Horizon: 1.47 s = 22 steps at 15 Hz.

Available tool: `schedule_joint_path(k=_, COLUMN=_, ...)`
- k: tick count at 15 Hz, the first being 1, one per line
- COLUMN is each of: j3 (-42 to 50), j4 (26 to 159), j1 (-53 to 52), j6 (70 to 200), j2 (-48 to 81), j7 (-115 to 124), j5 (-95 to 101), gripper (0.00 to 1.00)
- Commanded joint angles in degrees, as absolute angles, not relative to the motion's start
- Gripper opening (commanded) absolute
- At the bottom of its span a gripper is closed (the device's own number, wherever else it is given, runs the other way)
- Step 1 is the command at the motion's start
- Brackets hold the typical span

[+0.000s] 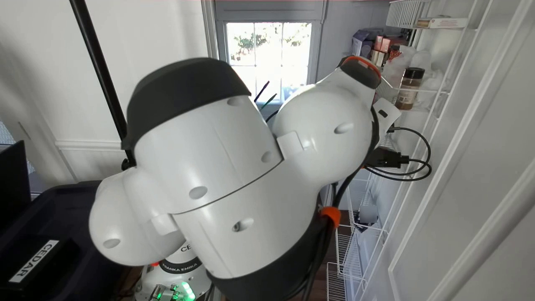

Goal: Move the black clip to the top shelf

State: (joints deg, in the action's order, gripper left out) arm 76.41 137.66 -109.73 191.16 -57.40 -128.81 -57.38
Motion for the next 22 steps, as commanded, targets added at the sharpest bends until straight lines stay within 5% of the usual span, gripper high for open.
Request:
schedule_joint_path(k=1, j3=77.0, j4=137.6, j1=-110.78, j6=192.22, j2=-59.03, j7=-129.83, j5=-56.39, gripper=0.67)
schedule_joint_path(k=2, j3=77.08, j4=137.63, j1=-110.77, j6=192.08, j2=-58.9, j7=-129.84, j5=-56.38, gripper=0.51)
schedule_joint_path(k=4, j3=77.15, j4=137.64, j1=-110.79, j6=192.01, j2=-58.88, j7=-129.86, j5=-56.36, gripper=0.45)
schedule_joint_path(k=10, j3=77.14, j4=137.51, j1=-110.91, j6=192.19, j2=-59.03, j7=-129.98, j5=-56.17, gripper=0.03)
schedule_joint_path(k=22, j3=71.65, j4=138.99, j1=-107.83, j6=191.71, j2=-57.46, j7=-130.04, j5=-56.27, gripper=0.04)
